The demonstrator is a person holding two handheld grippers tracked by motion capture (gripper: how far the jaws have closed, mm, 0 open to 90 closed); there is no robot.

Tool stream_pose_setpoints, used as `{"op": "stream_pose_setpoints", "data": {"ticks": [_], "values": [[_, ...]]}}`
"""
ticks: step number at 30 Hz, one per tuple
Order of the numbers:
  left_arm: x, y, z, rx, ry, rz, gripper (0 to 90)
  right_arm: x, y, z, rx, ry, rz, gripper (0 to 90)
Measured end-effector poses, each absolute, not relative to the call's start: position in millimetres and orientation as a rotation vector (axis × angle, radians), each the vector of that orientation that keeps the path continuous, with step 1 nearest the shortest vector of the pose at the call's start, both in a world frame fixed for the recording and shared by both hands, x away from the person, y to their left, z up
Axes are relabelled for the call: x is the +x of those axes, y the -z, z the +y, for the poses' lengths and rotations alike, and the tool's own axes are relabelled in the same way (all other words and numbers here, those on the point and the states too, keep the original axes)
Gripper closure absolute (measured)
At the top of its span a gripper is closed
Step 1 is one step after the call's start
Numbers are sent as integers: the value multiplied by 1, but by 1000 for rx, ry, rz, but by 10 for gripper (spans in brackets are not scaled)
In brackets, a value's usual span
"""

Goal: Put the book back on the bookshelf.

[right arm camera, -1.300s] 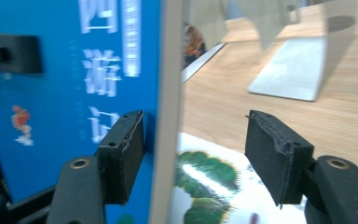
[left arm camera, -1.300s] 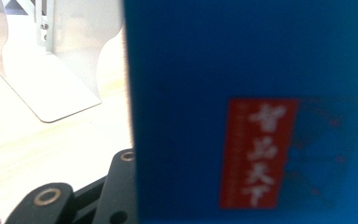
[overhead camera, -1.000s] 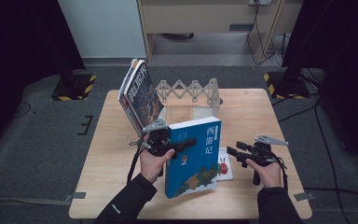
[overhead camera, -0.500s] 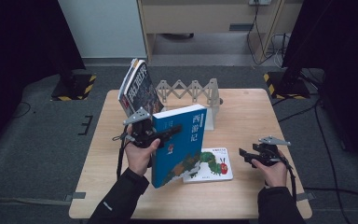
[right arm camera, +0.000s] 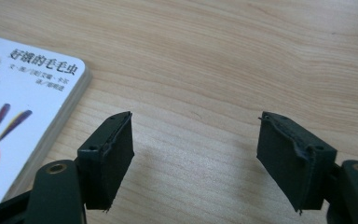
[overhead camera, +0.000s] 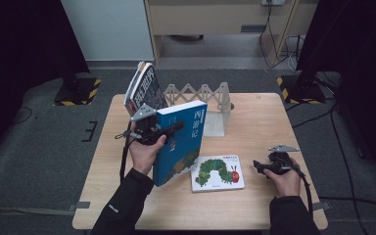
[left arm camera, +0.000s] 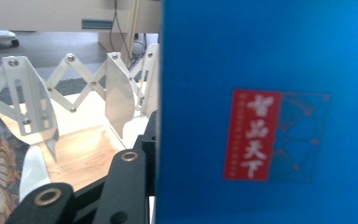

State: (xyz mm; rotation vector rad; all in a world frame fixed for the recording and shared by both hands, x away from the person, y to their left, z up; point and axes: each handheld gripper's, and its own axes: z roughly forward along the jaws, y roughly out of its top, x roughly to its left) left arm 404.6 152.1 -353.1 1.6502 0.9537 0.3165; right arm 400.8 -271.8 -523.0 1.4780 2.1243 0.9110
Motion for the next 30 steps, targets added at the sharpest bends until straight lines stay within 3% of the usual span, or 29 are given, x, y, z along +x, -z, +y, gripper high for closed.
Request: {"op": "stream_pose_setpoints", "data": {"ticks": [21, 30], "values": [[465, 331, 136, 1643, -517, 1076, 601, 403, 534, -270, 1451, -868, 2131, 182], [492, 332, 125, 1628, -533, 1125, 601, 402, 535, -271, 1433, -887, 2120, 172]]}}
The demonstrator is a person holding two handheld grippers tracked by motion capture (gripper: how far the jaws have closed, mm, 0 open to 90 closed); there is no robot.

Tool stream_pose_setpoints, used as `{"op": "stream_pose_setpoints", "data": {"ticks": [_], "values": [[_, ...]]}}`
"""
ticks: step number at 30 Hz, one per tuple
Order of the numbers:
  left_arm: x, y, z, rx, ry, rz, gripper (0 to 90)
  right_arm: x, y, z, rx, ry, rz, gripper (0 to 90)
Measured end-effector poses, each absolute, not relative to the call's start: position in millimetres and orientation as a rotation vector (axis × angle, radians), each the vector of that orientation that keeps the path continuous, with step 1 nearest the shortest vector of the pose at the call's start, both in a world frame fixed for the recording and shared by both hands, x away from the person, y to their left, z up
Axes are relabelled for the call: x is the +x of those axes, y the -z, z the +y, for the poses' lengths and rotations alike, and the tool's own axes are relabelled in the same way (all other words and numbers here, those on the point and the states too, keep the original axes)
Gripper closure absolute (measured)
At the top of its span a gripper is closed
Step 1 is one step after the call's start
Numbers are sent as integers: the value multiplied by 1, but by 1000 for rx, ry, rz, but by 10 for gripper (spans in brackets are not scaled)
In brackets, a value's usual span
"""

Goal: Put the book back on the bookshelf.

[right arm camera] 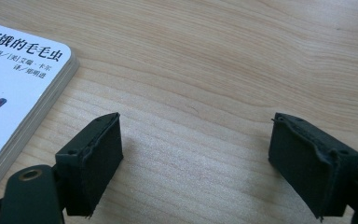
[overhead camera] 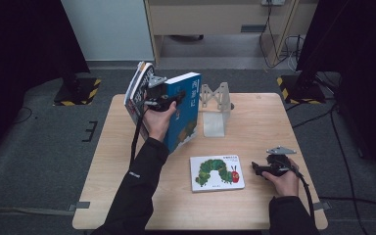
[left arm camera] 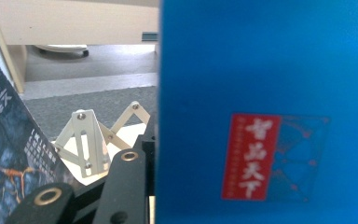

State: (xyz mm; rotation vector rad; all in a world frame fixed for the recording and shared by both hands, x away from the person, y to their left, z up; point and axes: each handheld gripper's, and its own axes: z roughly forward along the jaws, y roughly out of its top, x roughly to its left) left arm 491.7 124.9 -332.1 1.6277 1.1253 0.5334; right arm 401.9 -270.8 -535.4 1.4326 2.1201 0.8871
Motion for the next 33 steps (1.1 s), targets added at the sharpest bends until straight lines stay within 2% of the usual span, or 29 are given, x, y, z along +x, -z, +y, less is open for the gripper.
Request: {"op": "stream_pose_setpoints", "data": {"ticks": [6, 14, 21, 33], "values": [[505, 337, 116, 1613, -587, 1143, 601, 402, 536, -271, 1429, -892, 2119, 163], [523, 349, 108, 1586, -578, 1176, 601, 401, 537, -270, 1438, -899, 2107, 159], [529, 353, 104, 1537, -643, 1188, 599, 401, 538, -271, 1428, -908, 2105, 156], [533, 367, 93, 1556, -627, 1186, 596, 401, 538, -272, 1424, -913, 2106, 155]]}}
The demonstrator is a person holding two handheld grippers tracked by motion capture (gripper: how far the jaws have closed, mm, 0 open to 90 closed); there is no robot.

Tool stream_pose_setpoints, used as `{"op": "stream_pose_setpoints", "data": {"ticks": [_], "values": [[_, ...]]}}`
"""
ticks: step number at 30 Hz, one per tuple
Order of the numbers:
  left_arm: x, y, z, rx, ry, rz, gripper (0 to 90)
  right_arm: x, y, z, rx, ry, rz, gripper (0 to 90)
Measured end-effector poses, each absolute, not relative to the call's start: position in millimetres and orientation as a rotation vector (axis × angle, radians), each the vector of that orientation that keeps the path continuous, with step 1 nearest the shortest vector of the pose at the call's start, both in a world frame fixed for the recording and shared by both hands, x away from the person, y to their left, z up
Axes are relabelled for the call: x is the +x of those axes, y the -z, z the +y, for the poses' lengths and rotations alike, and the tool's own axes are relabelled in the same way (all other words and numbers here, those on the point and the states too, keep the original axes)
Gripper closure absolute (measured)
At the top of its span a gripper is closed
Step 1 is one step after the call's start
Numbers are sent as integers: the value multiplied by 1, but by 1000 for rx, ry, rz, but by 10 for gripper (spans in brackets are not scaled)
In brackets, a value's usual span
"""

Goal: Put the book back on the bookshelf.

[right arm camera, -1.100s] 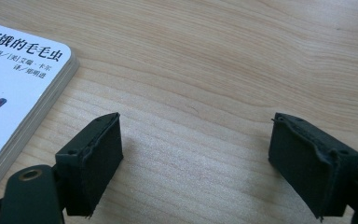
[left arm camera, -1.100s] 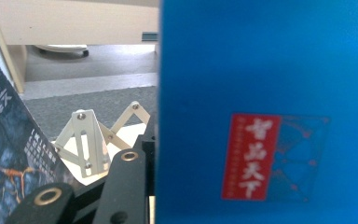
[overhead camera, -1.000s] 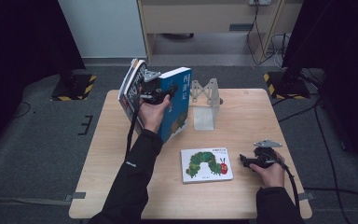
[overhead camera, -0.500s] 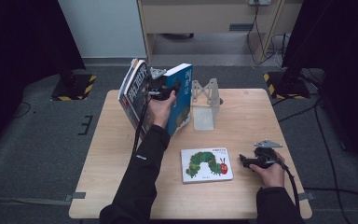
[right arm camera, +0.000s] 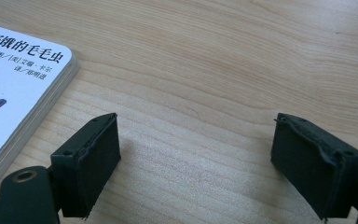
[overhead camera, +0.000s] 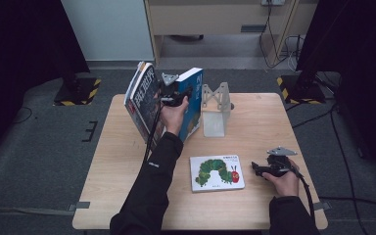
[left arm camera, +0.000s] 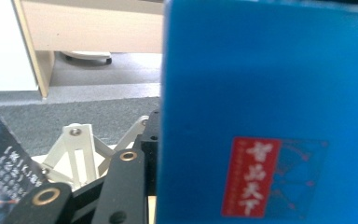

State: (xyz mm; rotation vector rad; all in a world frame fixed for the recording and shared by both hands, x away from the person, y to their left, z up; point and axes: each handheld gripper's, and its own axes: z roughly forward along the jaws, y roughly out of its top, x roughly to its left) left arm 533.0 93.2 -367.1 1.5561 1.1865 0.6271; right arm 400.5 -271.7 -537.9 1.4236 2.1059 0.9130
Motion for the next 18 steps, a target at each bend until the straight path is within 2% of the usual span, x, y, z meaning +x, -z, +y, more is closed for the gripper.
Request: {"op": "stream_pose_setpoints", "data": {"ticks": [7, 18], "values": [[527, 375, 95, 1542, -630, 1176, 592, 401, 538, -272, 1419, -911, 2107, 155], [506, 372, 97, 1623, -650, 1151, 583, 400, 538, -272, 1419, -911, 2105, 155]]}}
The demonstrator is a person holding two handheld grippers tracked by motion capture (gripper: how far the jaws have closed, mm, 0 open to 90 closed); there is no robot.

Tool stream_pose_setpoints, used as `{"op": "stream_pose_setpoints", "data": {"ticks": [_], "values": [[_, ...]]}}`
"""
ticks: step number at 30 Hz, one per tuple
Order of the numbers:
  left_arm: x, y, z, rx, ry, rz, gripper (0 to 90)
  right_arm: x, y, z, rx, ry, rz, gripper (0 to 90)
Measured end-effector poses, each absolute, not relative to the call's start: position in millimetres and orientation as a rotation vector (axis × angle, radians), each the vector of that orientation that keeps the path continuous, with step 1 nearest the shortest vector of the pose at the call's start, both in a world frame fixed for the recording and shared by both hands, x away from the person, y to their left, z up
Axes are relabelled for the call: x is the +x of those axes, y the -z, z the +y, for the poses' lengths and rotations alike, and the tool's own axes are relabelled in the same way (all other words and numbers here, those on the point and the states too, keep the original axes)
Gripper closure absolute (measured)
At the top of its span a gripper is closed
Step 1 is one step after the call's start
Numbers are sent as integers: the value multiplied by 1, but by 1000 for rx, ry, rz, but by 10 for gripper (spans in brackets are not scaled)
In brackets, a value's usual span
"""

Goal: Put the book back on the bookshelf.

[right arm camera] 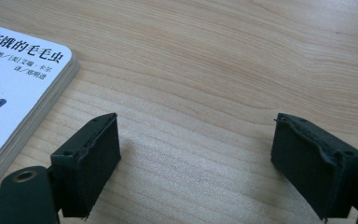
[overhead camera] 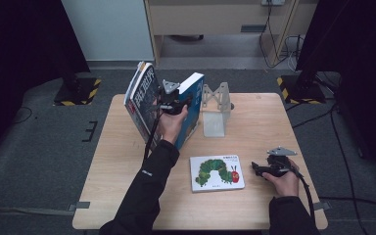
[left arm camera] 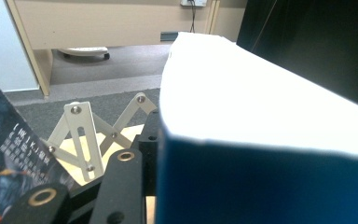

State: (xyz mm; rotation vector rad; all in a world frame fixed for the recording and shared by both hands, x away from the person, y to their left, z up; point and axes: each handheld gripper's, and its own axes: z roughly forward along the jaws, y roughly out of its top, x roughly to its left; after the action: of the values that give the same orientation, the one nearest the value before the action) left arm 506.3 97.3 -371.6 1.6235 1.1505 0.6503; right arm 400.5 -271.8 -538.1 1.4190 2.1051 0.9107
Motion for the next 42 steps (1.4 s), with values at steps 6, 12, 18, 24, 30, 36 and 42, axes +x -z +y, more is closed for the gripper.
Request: {"op": "stream_pose_setpoints", "data": {"ticks": [6, 12, 18, 24, 30, 36, 42], "values": [[494, 376, 103, 1630, -666, 1140, 585, 400, 538, -272, 1419, -910, 2104, 155], [480, 383, 105, 1611, -669, 1130, 582, 401, 538, -272, 1418, -910, 2105, 155], [471, 388, 109, 1607, -695, 1121, 583, 401, 538, -271, 1422, -910, 2102, 155], [464, 394, 114, 1602, -699, 1111, 581, 401, 538, -271, 1424, -910, 2102, 155], [458, 399, 123, 1597, -689, 1090, 569, 400, 538, -272, 1418, -909, 2105, 155], [456, 400, 123, 1610, -660, 1053, 562, 400, 538, -272, 1418, -911, 2101, 155], [449, 405, 131, 1589, -627, 1065, 543, 400, 538, -272, 1418, -912, 2101, 155]]}}
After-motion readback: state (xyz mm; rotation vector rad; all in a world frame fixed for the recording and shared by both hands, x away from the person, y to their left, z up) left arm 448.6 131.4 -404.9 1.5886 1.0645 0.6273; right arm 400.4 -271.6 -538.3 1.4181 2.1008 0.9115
